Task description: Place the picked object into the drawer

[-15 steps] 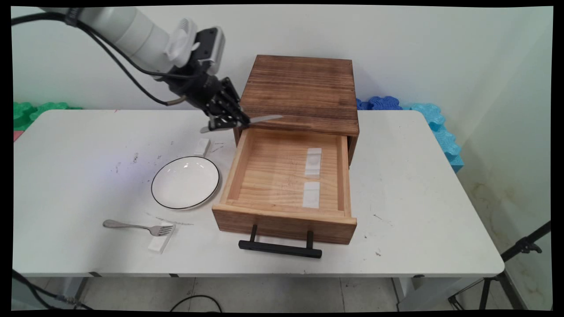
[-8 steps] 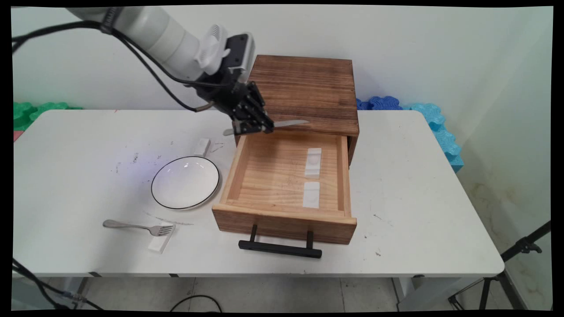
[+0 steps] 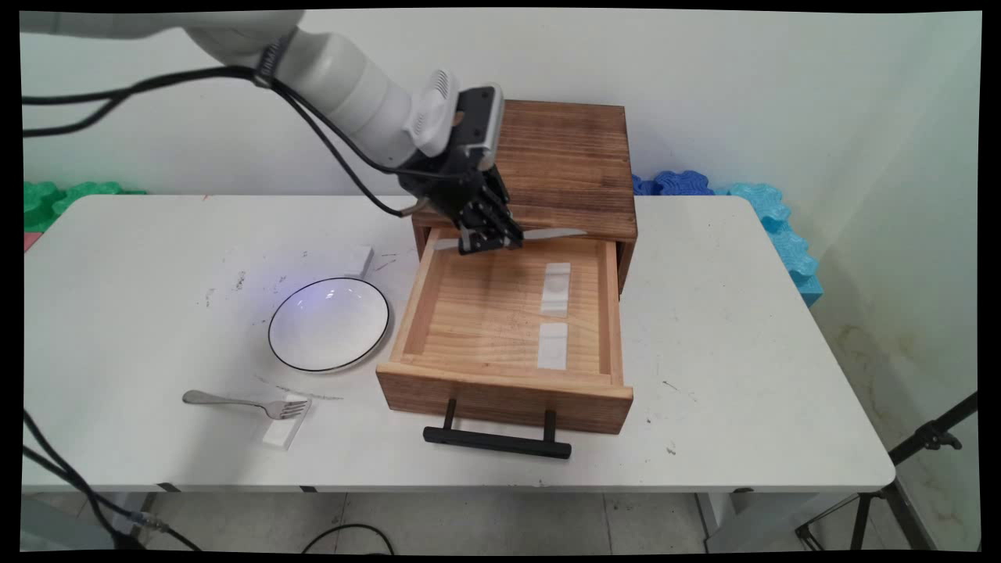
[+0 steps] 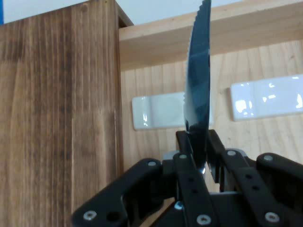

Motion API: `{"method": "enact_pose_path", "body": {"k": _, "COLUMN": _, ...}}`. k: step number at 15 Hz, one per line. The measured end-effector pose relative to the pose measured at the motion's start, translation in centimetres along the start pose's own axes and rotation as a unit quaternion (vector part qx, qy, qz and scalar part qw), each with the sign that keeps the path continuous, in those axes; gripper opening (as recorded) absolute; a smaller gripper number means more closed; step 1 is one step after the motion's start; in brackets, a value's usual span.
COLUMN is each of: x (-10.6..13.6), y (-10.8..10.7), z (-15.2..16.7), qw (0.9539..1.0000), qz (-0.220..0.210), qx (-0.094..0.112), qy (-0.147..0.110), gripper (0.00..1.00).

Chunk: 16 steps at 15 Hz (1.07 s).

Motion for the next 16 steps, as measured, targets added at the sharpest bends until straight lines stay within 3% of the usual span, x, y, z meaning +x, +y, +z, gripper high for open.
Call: {"method": "enact_pose_path", "body": {"k": 16, "x": 0.0, "y": -0.9, "z": 8.6, "qw": 0.9996, "qz": -0.009, "qx": -0.009, "qy": -0.025, "gripper": 0.00}}
